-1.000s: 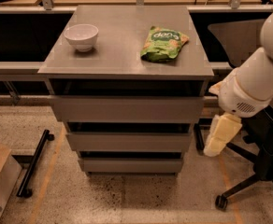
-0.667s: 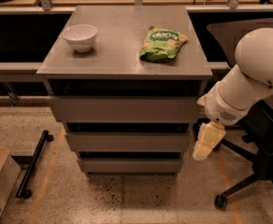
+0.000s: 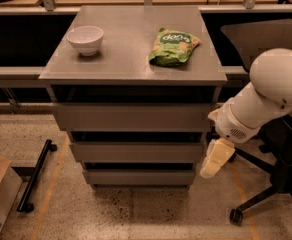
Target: Open middle drawer
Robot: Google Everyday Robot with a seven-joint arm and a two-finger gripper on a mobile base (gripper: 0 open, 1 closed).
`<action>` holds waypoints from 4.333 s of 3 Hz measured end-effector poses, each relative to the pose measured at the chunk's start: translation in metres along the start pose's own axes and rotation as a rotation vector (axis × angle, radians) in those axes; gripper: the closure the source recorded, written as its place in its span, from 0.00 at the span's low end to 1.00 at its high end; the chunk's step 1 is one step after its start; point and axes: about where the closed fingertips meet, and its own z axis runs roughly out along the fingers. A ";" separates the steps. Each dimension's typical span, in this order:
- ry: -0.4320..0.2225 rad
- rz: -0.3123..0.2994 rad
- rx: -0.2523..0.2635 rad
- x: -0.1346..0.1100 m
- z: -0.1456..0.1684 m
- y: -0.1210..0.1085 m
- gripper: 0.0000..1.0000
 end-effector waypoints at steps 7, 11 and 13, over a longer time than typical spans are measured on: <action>-0.215 0.187 -0.159 0.033 0.227 -0.045 0.00; -0.230 0.145 -0.069 0.034 0.287 -0.104 0.00; -0.205 0.098 -0.034 0.034 0.312 -0.148 0.00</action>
Offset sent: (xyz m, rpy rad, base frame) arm 0.0449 0.0218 -0.1608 0.2008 0.1120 -0.0475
